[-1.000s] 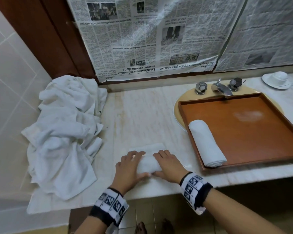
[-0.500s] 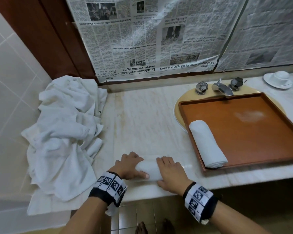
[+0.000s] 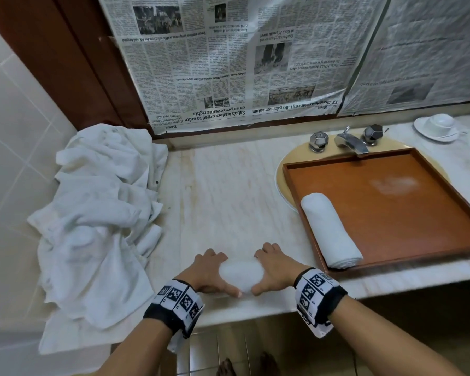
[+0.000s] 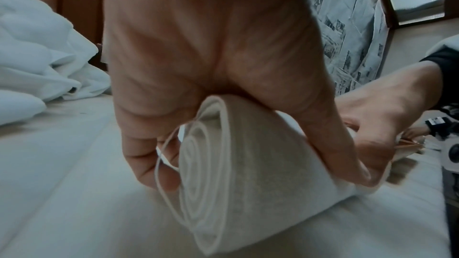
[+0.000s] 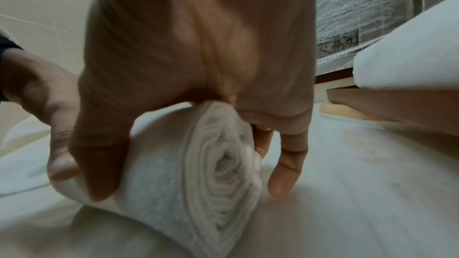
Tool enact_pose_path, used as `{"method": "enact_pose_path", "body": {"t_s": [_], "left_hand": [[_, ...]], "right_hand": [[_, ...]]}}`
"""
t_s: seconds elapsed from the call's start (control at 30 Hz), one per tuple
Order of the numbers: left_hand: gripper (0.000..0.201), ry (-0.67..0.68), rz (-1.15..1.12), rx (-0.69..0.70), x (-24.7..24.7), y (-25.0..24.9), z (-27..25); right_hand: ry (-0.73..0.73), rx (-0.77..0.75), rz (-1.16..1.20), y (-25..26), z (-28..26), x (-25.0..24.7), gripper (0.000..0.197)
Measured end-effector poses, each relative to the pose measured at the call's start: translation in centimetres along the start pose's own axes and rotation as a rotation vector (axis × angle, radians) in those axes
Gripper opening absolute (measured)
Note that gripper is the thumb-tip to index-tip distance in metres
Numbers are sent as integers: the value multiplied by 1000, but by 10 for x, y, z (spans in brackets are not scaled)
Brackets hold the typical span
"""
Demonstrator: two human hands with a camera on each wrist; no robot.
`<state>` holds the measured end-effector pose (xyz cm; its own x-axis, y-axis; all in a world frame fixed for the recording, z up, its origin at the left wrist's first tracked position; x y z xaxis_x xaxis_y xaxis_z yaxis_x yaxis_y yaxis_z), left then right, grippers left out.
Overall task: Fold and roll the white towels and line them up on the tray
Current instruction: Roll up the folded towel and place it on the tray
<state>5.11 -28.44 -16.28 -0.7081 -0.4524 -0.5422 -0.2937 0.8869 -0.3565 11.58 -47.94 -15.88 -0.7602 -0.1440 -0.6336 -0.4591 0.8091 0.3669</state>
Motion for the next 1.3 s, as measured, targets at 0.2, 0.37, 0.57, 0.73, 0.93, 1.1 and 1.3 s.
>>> {"method": "enact_pose_path", "body": {"t_s": [0.2,0.37,0.57,0.73,0.93,1.1,1.3], "left_hand": [[90,-49,5,109,10,-4,-8],[67,-45,-139,245,7,-1,-24],[60,-62,-135,399,-16,-23,-41],[70,-98,51,544,-38,-63,-52],[78,-93,241,640,-59,-124,-41],[75,-121,303,718,-85,-201,-20],[75,-119,463,746,-110,-293,44]], "right_hand": [[-55,-37,109,-1,-17,11,76],[-84,-124,232,-6,-42,8,60],[-244,-89,313,-10,-80,1,62],[-380,-64,452,-26,-120,-11,61],[-491,-67,561,-69,-159,-22,59],[-642,-106,678,-120,-187,-38,49],[-830,-30,770,-195,-193,-52,47]]}}
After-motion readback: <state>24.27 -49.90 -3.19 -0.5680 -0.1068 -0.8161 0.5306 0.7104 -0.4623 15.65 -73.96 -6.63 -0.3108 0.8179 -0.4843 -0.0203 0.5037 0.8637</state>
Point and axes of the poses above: each hand's wrist, its own z-axis towards the middle knuckle, its own x-axis out of the palm, y = z × x, the point moved 2 cm from there along z, towards the middle knuckle, and after that the axes turned 9 degrees about y, right-handed, at the moved point
